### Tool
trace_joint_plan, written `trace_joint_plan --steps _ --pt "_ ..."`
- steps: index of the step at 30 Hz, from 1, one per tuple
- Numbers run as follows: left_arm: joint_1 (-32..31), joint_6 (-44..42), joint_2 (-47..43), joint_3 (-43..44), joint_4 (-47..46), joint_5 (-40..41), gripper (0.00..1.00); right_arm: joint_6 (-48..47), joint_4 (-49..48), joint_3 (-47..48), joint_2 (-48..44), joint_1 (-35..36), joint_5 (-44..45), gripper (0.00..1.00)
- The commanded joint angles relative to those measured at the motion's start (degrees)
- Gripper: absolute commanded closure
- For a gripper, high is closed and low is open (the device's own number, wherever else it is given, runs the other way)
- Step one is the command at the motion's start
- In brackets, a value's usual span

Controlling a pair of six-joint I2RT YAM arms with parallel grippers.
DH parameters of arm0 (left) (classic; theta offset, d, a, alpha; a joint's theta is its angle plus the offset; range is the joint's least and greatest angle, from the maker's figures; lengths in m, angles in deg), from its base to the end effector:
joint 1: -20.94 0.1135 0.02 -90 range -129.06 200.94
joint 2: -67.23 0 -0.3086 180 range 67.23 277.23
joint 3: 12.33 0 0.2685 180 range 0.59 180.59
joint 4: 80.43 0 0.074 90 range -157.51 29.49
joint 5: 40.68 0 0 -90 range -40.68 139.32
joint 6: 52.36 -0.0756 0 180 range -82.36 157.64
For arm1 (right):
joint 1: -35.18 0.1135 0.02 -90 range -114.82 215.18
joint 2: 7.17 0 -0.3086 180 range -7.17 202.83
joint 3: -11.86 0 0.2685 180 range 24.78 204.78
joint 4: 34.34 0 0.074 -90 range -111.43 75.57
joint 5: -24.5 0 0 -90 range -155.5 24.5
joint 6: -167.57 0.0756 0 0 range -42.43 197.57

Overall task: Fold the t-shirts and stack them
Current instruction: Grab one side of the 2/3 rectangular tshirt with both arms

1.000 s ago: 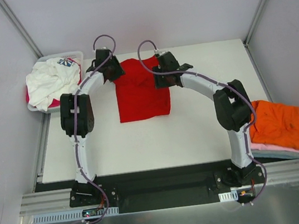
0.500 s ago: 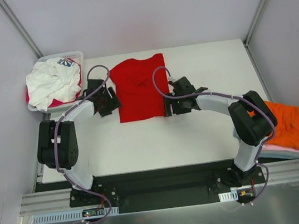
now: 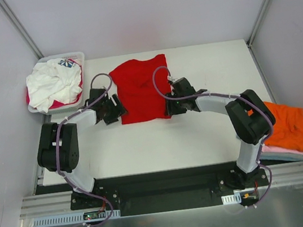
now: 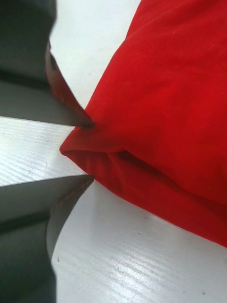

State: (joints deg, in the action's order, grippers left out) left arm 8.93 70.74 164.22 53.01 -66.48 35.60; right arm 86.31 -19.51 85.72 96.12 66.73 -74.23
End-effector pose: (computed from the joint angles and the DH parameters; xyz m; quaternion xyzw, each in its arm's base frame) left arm 0.3770 -0.0985 0.1736 -0.1239 0.9120 -0.2460 0.3040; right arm 0.3615 0.2355 0.1781 -0.2107 0.8947 0.1993 0.3397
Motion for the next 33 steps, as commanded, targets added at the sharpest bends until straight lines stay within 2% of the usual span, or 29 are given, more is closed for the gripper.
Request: trace_joint_plan --steps 1,3,4,6,7,8,10,11,17,23,33 --pt "-0.2 0.7 2.4 -3.2 0.8 -2.2 0.33 0.9 -0.8 1.3 0.3 0.3 -0.9 0.61" --pt "-0.3 0.6 2.9 -3.5 0.8 -2.5 0.36 0.8 -0.8 0.6 0.3 0.1 -0.7 0.65" --pt "-0.3 0.3 3.5 -3.5 0.8 -2.7 0.42 0.7 -0.7 0.5 0.5 0.1 -0.4 0.76" --pt "-0.3 -0.1 4.2 -3.2 0.8 -3.4 0.57 0.7 -0.2 0.6 0.8 0.0 -0.2 0.87" --pt "-0.3 -0.5 4.8 -3.2 0.8 -3.6 0.63 0.8 0.5 0.7 0.6 -0.2 0.3 0.97" --pt "-0.3 -0.8 4.9 -3.2 0.8 -3.9 0.80 0.8 0.9 0.7 0.4 -0.3 0.6 0.99" --pt "-0.3 -1.9 4.9 -3.4 1.0 -4.1 0.96 0.2 2.0 0.7 -0.5 -0.6 1.9 0.99" --pt "-0.3 -2.1 4.7 -3.6 1.1 -4.0 1.00 0.0 2.6 0.8 -0.7 -0.8 2.2 0.99" --pt "0.0 -3.7 1.6 -5.8 2.1 -0.5 1.00 -1.4 5.9 1.1 -2.9 -2.1 3.3 0.99" --pt "-0.1 -3.7 -4.0 -10.6 2.7 -3.5 1.00 0.1 9.9 -1.4 -9.1 -1.6 1.3 0.99" --pt "-0.8 -3.1 -22.0 -18.4 8.2 -4.5 1.00 1.3 19.2 -7.2 -21.2 3.2 0.0 0.99"
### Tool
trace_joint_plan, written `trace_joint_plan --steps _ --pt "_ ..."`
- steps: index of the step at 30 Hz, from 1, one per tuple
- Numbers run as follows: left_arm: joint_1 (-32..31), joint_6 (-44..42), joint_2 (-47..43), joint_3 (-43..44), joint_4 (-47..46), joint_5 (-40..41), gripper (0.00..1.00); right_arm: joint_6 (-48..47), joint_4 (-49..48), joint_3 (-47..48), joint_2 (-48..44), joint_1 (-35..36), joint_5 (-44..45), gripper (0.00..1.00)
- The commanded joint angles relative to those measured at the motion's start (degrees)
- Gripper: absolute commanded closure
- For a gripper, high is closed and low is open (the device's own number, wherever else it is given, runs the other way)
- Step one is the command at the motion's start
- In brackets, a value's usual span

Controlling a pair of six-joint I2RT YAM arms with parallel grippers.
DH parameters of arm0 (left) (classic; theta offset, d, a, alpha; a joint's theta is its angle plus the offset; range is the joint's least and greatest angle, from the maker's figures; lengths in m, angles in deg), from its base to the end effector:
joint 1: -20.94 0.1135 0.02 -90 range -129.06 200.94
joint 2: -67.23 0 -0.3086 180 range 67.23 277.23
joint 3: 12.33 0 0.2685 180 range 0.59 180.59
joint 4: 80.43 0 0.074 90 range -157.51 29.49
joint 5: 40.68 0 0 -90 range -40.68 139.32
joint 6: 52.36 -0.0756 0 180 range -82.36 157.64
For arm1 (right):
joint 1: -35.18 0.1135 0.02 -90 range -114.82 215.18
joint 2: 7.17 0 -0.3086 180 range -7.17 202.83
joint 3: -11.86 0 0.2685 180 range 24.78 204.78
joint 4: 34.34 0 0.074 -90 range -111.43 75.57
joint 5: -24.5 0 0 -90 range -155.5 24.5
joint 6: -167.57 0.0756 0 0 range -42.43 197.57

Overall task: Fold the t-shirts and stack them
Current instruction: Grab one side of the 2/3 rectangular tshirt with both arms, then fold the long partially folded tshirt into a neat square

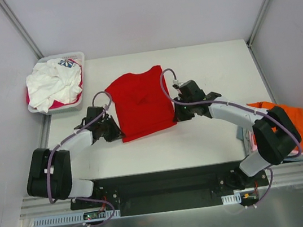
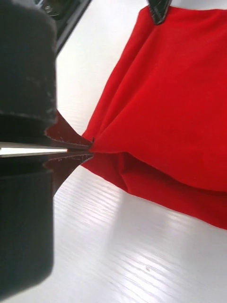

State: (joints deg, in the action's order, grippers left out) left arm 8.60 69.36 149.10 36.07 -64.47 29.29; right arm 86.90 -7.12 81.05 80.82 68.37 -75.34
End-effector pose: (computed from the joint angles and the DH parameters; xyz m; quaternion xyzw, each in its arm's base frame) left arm 0.2823 -0.0883 0.1608 -0.0960 0.9207 -0.2793 0.2553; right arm 0.2996 0.2114 0.2285 -0.2224 0.8972 0.2094 0.3188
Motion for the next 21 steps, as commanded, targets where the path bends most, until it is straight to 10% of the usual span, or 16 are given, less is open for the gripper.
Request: trace_joint_plan --steps 1,21 --pt "-0.7 -1.4 -8.0 -1.6 6.9 2.2 1.00 1.0 7.1 -3.8 -6.9 2.0 1.4 0.99" --pt "-3.6 8.0 -24.8 -3.3 17.4 16.5 1.00 1.0 12.0 4.2 -9.2 6.3 9.5 0.99"
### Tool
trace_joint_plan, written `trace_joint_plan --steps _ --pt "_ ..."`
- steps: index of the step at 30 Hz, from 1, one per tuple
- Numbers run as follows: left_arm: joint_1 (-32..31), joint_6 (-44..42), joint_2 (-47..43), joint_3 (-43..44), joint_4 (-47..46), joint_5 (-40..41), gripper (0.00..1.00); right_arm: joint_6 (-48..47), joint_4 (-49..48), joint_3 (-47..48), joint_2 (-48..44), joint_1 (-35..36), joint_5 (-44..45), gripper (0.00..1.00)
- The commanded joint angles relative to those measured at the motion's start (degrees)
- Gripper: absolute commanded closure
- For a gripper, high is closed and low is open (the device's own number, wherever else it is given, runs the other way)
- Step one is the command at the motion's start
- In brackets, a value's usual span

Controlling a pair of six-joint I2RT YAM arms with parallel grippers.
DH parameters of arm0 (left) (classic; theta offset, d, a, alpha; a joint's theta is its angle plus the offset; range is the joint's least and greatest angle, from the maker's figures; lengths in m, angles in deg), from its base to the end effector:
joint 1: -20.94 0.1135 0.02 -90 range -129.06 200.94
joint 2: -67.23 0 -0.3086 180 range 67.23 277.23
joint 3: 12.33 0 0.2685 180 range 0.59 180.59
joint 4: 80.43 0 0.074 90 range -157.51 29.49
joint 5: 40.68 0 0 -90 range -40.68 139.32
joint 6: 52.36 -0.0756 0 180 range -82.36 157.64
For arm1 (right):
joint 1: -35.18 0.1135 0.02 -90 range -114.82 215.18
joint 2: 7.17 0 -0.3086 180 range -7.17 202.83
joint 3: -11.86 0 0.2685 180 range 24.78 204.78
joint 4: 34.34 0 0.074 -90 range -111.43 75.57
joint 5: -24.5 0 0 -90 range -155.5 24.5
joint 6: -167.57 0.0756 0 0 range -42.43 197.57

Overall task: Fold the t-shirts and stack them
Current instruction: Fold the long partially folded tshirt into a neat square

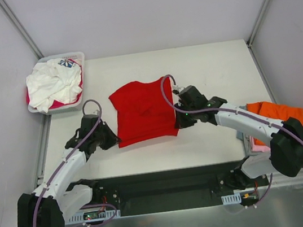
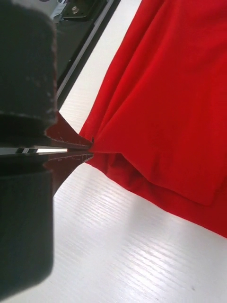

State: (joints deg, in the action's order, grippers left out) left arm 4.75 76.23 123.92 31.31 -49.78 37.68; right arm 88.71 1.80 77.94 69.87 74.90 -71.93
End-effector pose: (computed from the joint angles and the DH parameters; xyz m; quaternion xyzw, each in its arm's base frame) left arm 0.2062 -0.0757 0.2085 -0.1386 0.9051 -0.2627 0.3044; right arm 0.2376 0.2084 0.2540 -0.2492 0.8955 0.2039 0.3073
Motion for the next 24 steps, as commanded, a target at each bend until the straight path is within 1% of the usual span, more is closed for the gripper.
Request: trace_joint_plan --steps 1,3,7,8,9,10,12,13,14,16,17,22,23,24 --pt "0.4 1.1 0.4 2.5 2.7 8.4 1.00 -1.2 3.1 8.5 2.0 -0.3 6.0 0.99" --pt "0.4 0.1 1.9 6.7 2.8 9.7 1.00 -1.6 4.3 11.5 3.0 -0.3 9.8 0.99" --pt "0.3 -1.7 7.3 15.8 2.8 11.4 1.00 -2.9 4.9 19.4 5.7 -1.3 12.5 0.99" --pt "0.4 -2.5 10.2 19.8 2.8 11.3 1.00 -3.0 4.8 20.6 6.4 -2.4 12.5 0.99" --pt "0.3 -2.6 11.7 21.6 2.7 13.3 1.00 -3.1 4.7 21.7 7.3 -2.8 13.0 0.99" --pt "0.3 -2.8 13.3 25.5 2.7 14.0 1.00 -3.7 4.5 23.8 8.9 -3.2 13.6 0.99" --pt "0.4 -3.8 18.8 29.5 2.7 14.8 1.00 -4.0 3.2 25.9 11.2 -4.4 13.7 0.99" --pt "0.4 -4.0 20.6 33.2 2.7 15.5 1.00 -4.1 2.6 26.8 12.3 -5.0 13.8 0.99" --pt "0.4 -4.7 24.7 35.1 2.7 15.7 1.00 -4.4 0.9 28.4 15.0 -6.1 13.9 0.99" --pt "0.4 -4.9 28.6 40.3 2.7 16.6 1.00 -4.6 -1.3 29.7 18.0 -7.1 13.5 0.99" --pt "0.5 -5.4 32.7 42.2 2.6 16.6 1.00 -4.8 -3.9 31.2 20.9 -8.2 12.9 0.99" --pt "1.1 -6.3 45.0 54.8 2.6 17.8 1.00 -4.8 -7.9 38.9 32.5 -10.8 10.6 0.99" --pt "1.2 -6.8 48.7 56.5 2.6 17.5 1.00 -4.6 -9.4 39.8 34.1 -11.7 10.1 0.99" --pt "1.4 -6.9 50.4 58.2 2.6 17.6 1.00 -4.0 -9.6 42.4 36.8 -12.1 9.7 0.99"
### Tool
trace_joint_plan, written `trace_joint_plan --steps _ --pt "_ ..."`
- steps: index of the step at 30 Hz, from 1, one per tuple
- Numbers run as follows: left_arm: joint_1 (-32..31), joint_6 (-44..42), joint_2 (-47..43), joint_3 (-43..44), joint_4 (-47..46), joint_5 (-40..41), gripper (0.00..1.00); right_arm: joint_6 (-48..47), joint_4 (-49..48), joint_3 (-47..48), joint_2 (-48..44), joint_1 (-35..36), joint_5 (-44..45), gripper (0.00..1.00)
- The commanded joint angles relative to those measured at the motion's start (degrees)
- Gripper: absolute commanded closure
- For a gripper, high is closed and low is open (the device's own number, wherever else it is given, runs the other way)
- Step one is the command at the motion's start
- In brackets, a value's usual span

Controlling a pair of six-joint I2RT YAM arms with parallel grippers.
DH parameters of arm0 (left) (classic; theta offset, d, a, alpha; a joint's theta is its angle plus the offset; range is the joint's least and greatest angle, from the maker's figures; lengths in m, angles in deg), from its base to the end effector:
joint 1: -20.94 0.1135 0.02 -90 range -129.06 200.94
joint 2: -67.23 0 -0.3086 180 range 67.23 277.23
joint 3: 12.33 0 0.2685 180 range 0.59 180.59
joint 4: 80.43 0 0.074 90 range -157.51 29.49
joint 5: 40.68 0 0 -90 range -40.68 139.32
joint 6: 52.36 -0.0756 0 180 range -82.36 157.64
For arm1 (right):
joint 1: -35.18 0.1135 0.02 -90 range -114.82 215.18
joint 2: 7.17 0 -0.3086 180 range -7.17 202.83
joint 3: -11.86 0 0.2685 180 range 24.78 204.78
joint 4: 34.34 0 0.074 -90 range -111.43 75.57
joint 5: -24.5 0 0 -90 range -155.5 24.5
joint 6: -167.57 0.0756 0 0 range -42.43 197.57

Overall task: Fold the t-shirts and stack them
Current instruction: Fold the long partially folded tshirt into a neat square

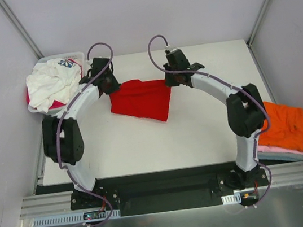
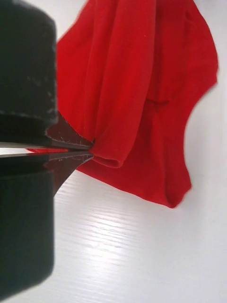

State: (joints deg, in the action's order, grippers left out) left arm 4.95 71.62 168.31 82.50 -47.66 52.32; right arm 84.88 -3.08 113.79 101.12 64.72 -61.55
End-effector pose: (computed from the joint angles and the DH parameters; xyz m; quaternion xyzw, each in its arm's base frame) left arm 0.4456 -0.1236 0.2930 -0.1522 0.8895 -0.1603 0.3999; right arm 0.4394 0.2430 0.2856 -0.1580 0.8829 0.1101 0.4283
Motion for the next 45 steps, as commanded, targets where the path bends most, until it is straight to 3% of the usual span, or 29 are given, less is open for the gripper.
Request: trace_joint_plan --steps 1,4,5,6,7,8,10,11,15,19,21,24,25,27,28,32,36,45 --pt "1.4 -2.2 7.7 10.3 0.4 2.7 1.00 0.2 -4.9 7.7 6.9 -2.6 -1.0 0.99" --pt "1.7 -2.6 13.6 16.5 0.4 1.9 1.00 0.9 -5.1 12.7 11.3 -3.9 -1.4 0.99" --pt "1.7 -2.7 16.2 18.0 0.4 1.9 1.00 1.2 -5.3 13.5 12.2 -4.0 -1.3 0.96" --pt "1.8 -2.9 17.6 19.4 0.6 1.7 0.96 1.5 -5.3 14.5 13.3 -4.4 -1.5 0.85" --pt "2.2 -2.9 19.8 21.9 0.6 1.4 0.81 1.8 -5.1 16.4 15.0 -5.0 -1.7 0.64" --pt "2.4 -2.5 20.5 22.5 0.6 1.6 0.50 2.3 -5.2 16.7 15.5 -5.3 -1.9 0.56" --pt "2.9 -2.5 20.5 23.4 0.6 2.5 0.38 2.8 -5.3 16.2 14.8 -5.9 -2.3 0.40" --pt "3.3 -2.6 20.0 23.4 0.5 3.0 0.28 2.9 -5.6 15.1 13.9 -6.0 -1.1 0.37" --pt "3.7 -5.4 15.7 23.0 0.4 5.3 0.11 2.1 -6.6 9.7 7.7 -6.2 -1.0 0.26" --pt "3.7 -8.9 9.8 18.9 0.4 5.1 0.06 2.0 -4.1 1.8 1.8 -5.9 -3.1 0.22" --pt "3.7 -9.5 8.1 14.8 0.1 3.9 0.06 2.1 -4.5 -3.4 -1.4 -5.4 -6.4 0.23" --pt "3.7 -10.1 5.6 10.0 -1.0 -0.4 0.11 0.3 -4.9 -5.9 -3.8 -3.2 -7.8 0.34" --pt "3.8 -10.1 4.9 9.0 -1.2 -1.6 0.20 -0.2 -5.1 -5.9 -4.0 -1.7 -7.8 0.45" --pt "3.7 -10.2 4.3 6.3 -3.0 -6.8 0.33 -1.9 -5.5 -4.7 -3.9 -0.2 -7.9 0.55" --pt "3.6 -10.1 4.3 5.8 -3.3 -8.3 0.45 -2.3 -5.8 -3.9 -3.4 0.9 -8.1 0.62" --pt "3.6 -10.3 6.9 5.9 -3.8 -13.1 0.70 -1.7 -6.0 1.8 1.3 1.9 -10.5 0.76" --pt "3.7 -10.0 10.7 8.3 -3.9 -15.1 0.74 -0.5 -8.2 5.6 5.9 1.9 -12.4 0.81" --pt "3.6 -8.2 21.3 17.5 -4.4 -18.0 0.74 1.3 -10.3 12.4 13.5 1.2 -13.5 0.83"
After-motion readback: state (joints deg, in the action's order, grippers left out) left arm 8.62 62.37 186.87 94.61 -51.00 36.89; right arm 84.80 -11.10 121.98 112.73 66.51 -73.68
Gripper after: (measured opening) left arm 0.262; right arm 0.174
